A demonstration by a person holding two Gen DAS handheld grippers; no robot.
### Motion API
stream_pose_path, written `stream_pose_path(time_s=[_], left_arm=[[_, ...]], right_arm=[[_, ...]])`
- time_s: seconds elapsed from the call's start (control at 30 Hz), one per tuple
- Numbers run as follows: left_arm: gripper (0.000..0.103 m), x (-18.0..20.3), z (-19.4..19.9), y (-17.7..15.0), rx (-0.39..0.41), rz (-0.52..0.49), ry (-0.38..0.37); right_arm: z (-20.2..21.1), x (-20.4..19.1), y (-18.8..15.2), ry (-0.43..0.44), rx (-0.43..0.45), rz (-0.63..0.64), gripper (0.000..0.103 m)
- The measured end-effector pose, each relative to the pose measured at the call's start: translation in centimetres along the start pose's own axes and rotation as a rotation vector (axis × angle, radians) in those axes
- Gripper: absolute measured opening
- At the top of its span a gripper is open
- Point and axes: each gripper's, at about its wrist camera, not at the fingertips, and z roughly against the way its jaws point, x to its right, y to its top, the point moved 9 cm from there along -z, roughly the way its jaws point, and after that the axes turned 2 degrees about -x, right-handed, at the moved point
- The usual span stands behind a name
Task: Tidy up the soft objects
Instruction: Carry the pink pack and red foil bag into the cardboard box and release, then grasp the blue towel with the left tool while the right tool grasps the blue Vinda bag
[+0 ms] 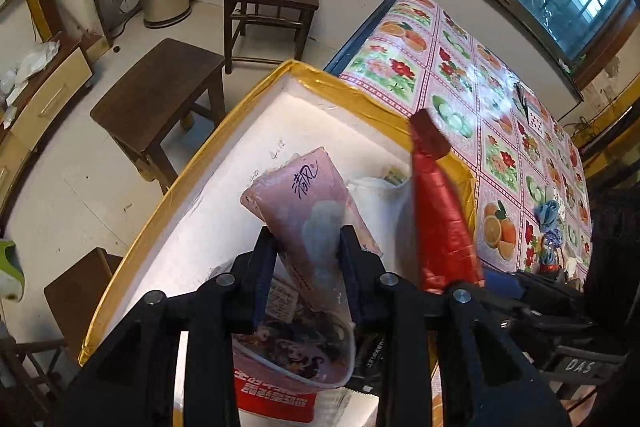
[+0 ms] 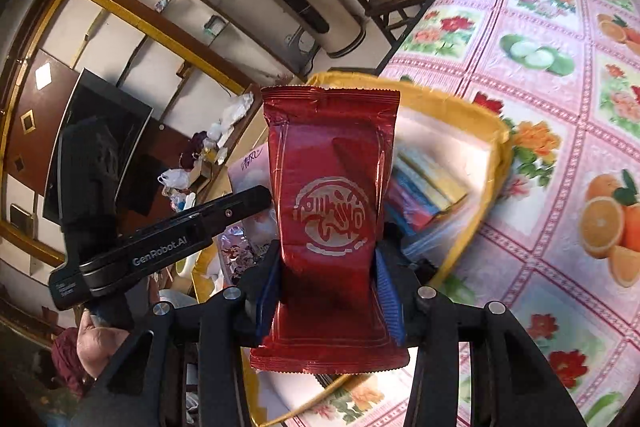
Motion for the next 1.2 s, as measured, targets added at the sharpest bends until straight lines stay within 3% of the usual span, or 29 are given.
stream_pose_path(time_s=[0.03,0.13,0.17,0.27,0.47,0.8,0.97,1.1,1.2], left_arm=[[0.036,-0.4,-0.3,-0.1,-0.006,0.010,-0.004],[0.077,-1.3,0.0,0.0,0.017,0.044,-0.015],[0.080,-1.5,0.5,0.1,0.037,0.051,-0.014],[0.080,-1.3,2.1,0.5,0.096,0.060,-0.003],[0.082,3.6,4.0,0.1,0.129,-0.004,-0.095],[0.082,17.7,1.3,-1.9,0.032,-0.179,-0.213],[0.082,25.1,-1.2,-2.4,-0.024,-0.269,-0.247],[0.081,30.8,-4.1,-2.9,-0.080,-0.345,-0.267],[0.081,34.2,-6.8,-3.0,-0.119,-0.392,-0.261]], right_arm=[[-1.1,-0.4,-0.2,0.004,-0.010,-0.003,0.050],[-1.5,-1.8,-0.6,0.098,-0.002,-0.031,0.055],[-1.0,-2.1,-0.7,0.112,0.008,-0.028,0.059],[1.9,-2.6,-1.0,0.092,0.062,0.022,0.066],[9.8,0.6,-2.7,0.065,0.181,0.006,0.071],[24.8,16.4,-6.6,-0.151,0.346,-0.201,0.074],[27.0,23.5,-7.4,-0.162,0.396,-0.349,0.074],[25.9,27.6,-7.7,-0.153,0.366,-0.434,0.075],[25.0,30.0,-7.4,-0.204,0.350,-0.483,0.075]])
